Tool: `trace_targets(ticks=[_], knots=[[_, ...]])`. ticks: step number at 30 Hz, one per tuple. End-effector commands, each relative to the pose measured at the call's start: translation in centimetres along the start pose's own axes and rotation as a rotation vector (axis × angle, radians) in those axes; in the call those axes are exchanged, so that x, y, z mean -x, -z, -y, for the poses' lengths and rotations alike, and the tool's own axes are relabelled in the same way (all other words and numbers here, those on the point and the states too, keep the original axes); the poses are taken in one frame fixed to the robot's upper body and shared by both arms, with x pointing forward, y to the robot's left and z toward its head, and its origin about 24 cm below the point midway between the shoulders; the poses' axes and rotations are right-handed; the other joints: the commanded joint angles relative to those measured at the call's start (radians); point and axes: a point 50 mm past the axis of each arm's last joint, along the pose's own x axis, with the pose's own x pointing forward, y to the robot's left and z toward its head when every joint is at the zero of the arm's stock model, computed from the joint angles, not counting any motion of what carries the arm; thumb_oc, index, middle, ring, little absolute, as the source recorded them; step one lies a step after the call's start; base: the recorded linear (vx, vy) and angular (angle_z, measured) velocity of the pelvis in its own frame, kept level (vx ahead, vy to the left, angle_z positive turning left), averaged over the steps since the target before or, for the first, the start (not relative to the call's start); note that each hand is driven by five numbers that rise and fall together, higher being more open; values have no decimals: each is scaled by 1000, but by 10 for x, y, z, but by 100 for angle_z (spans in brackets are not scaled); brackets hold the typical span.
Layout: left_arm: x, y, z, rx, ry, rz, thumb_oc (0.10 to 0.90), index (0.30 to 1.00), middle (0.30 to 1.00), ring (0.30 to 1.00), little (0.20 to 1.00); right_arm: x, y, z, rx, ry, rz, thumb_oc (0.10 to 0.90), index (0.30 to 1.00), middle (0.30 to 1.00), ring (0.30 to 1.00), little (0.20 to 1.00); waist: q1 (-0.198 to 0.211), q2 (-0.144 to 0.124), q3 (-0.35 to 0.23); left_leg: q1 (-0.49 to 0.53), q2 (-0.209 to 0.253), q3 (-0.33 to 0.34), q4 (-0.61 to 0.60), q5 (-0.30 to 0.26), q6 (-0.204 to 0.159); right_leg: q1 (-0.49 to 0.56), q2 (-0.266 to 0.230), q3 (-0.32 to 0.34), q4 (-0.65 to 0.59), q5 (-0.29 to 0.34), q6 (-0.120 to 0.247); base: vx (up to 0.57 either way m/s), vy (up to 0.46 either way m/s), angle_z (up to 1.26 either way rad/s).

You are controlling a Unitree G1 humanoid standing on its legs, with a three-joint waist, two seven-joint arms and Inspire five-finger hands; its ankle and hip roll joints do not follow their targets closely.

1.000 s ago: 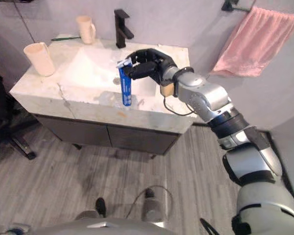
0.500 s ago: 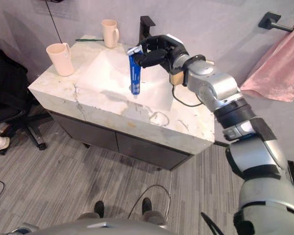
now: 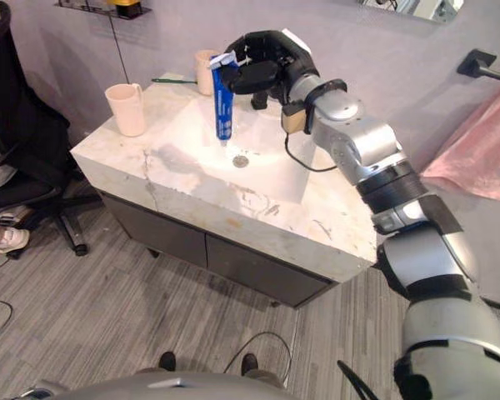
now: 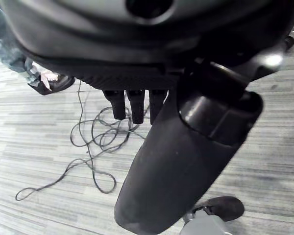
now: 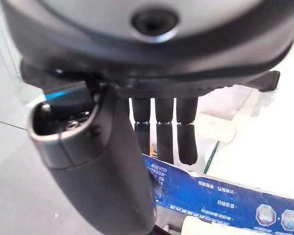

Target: Organize the bathroom.

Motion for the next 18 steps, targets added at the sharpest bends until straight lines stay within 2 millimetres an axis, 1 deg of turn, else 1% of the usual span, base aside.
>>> trace_targets(ticks=[1,2,3,4,5,6,7,8,9,10,11,12,13,14,15,17,18], knots=[[-7,40,-35,-129,-126,-155,800,900,900,900,900,5,-110,16,19,104,434,400,300,300,300,300,11,-30,-81,21,26,70,26,-38,27,-89,-43,56,132,-29,39,34,5,17],[-7,40,-35,-149,-128,-149,800,900,900,900,900,6,-111,18,24,121,425,400,300,300,300,300,5,-31,-81,18,38,101,39,-32,17,-90,-38,45,136,-33,33,32,5,12],[-7,40,-33,-174,-129,-139,800,900,900,900,900,7,-111,22,33,145,410,400,300,300,300,300,1,-34,-79,7,52,123,80,-34,6,-88,-32,36,140,-38,22,-18,8,18],[-7,34,-29,-231,-124,-100,800,900,900,900,900,9,-112,31,47,173,386,400,300,300,300,300,-2,-51,-57,-60,72,136,257,-43,-19,-90,-30,36,163,-38,-2,-22,20,24],[-6,32,-27,-253,-114,-88,800,900,900,900,900,11,-111,36,56,186,375,400,300,300,300,300,-3,-51,-46,-97,95,127,319,-28,-31,-97,-30,28,180,-41,-9,-23,48,38],[-6,30,-27,-272,-109,-77,800,900,900,900,900,11,-109,39,64,200,362,400,300,300,300,300,-3,-51,-37,-117,126,128,357,8,-45,-98,-32,20,187,-39,-16,4,145,67],[-6,23,-24,-319,-93,-48,800,900,900,900,900,11,-105,45,94,226,330,400,300,300,300,300,-4,-47,-19,-146,152,81,399,46,-62,-97,-27,22,203,-36,-26,30,200,113],[-5,20,-22,-316,-84,-44,800,900,900,900,900,11,-100,47,104,219,328,400,300,300,300,300,-4,-44,-17,-145,138,45,369,37,-54,-99,-26,34,204,-33,-22,75,275,161],[-4,17,-20,-311,-77,-40,800,900,900,900,900,10,-94,47,110,211,334,400,300,300,300,300,-6,-43,-13,-131,120,21,327,16,-41,-103,-33,52,208,-29,-11,88,291,123],[-3,11,-17,-305,-67,-31,800,900,900,900,900,7,-90,44,97,204,356,400,300,300,300,300,-13,-41,-15,-99,111,47,267,-9,-31,-111,-55,61,203,-17,9,56,392,50],[-1,0,-17,-295,-64,-13,800,900,900,900,900,8,-89,44,95,202,375,400,300,300,300,300,-30,-26,-15,-64,107,90,200,-21,-23,-134,-89,62,204,-6,36,13,308,-26],[-1,-1,-17,-294,-65,-12,800,900,900,900,900,8,-89,44,96,204,375,400,300,300,300,300,-30,-26,-15,-61,105,94,194,-22,-22,-137,-93,64,206,-6,40,-26,337,-34],[1,-8,-17,-279,-76,-2,800,900,900,900,900,13,-87,53,102,229,370,400,300,300,300,300,-44,-19,-4,-56,89,119,180,-30,-15,-157,-126,67,212,12,63,-21,206,-18],[1,-9,-17,-275,-79,-1,800,900,900,900,900,14,-86,56,109,237,368,400,300,300,300,300,-46,-18,-1,-58,83,125,182,-33,-12,-160,-134,66,212,16,67,-16,326,4],[0,-7,-21,-268,-90,-13,800,900,900,900,900,18,-84,61,137,223,365,400,300,300,300,300,-56,-15,2,-53,68,155,163,-41,-2,-160,-160,61,195,29,82,9,211,12],[0,-4,-24,-267,-95,-38,800,900,900,900,900,19,-83,62,148,237,352,400,300,300,300,300,-57,-14,5,-50,56,160,159,-43,3,-161,-174,57,188,42,91,48,211,5],[-2,6,-27,-274,-111,-57,800,900,900,900,900,21,-84,67,146,255,348,400,300,300,300,300,-53,-14,10,-43,48,166,157,-46,9,-158,-185,52,191,46,99,56,163,-7]])
